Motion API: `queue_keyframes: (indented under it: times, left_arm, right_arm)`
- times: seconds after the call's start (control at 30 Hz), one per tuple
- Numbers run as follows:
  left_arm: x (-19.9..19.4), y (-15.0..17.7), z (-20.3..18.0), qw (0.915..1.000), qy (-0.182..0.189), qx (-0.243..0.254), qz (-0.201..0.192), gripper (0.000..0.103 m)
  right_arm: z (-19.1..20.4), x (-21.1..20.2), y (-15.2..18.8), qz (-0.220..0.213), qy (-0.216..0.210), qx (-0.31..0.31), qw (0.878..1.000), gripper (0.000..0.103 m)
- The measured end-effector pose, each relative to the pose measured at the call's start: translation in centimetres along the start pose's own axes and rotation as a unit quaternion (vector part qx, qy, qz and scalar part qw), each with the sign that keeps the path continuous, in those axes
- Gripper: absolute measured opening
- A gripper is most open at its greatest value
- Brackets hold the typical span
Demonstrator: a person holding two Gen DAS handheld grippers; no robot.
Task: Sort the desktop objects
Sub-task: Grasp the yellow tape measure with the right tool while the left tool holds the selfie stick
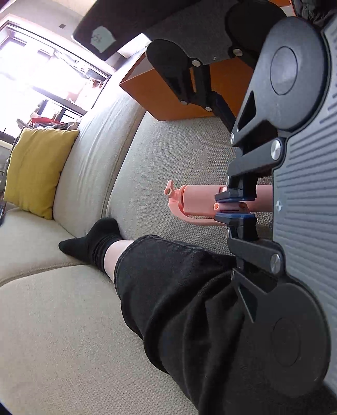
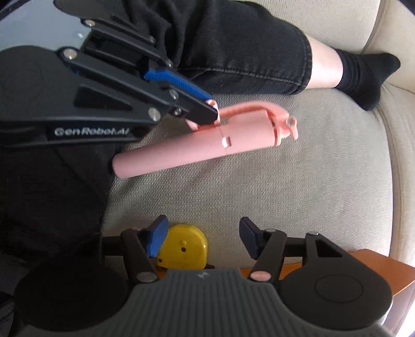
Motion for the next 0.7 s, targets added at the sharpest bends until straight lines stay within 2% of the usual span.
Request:
queue_keyframes:
  times: [0.1, 0.3, 0.57, 0.7]
  left_arm:
    - [0.1, 0.1, -0.1, 1.0, -0.003, 0.006, -0.004, 0.009]
    - [0.2, 0.1, -0.4, 1.0, 0.001, 0.005, -0.007, 0.009]
    - [0.2, 0.0, -0.3, 1.0, 0.003, 0.002, -0.007, 0.009]
    - [0.0, 0.1, -0.1, 1.0, 0.004, 0.002, -0.008, 0.009]
  right_arm:
    - [0.7, 1.4, 0.2, 0.037, -0.013, -0.013, 0.999, 0.065]
    - [0.7, 3.4, 0.0, 0.088, -0.003, -0.021, 0.996, 0.065]
    - [0.6, 4.5, 0.0, 0.123, -0.009, 0.003, 0.992, 0.065]
    - [0.1, 4.7, -0.1, 0.131, -0.016, 0.04, 0.99, 0.065]
Point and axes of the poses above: each gripper's, at about its wrist camera, not at the fingertips, and x roughly the way its jaws point, z to its left, y to its underside, the point moved 5 cm from there along x, roughly the way its jaws point, and after that the axes turned 10 degrees about -y, right-handed, at the moved point
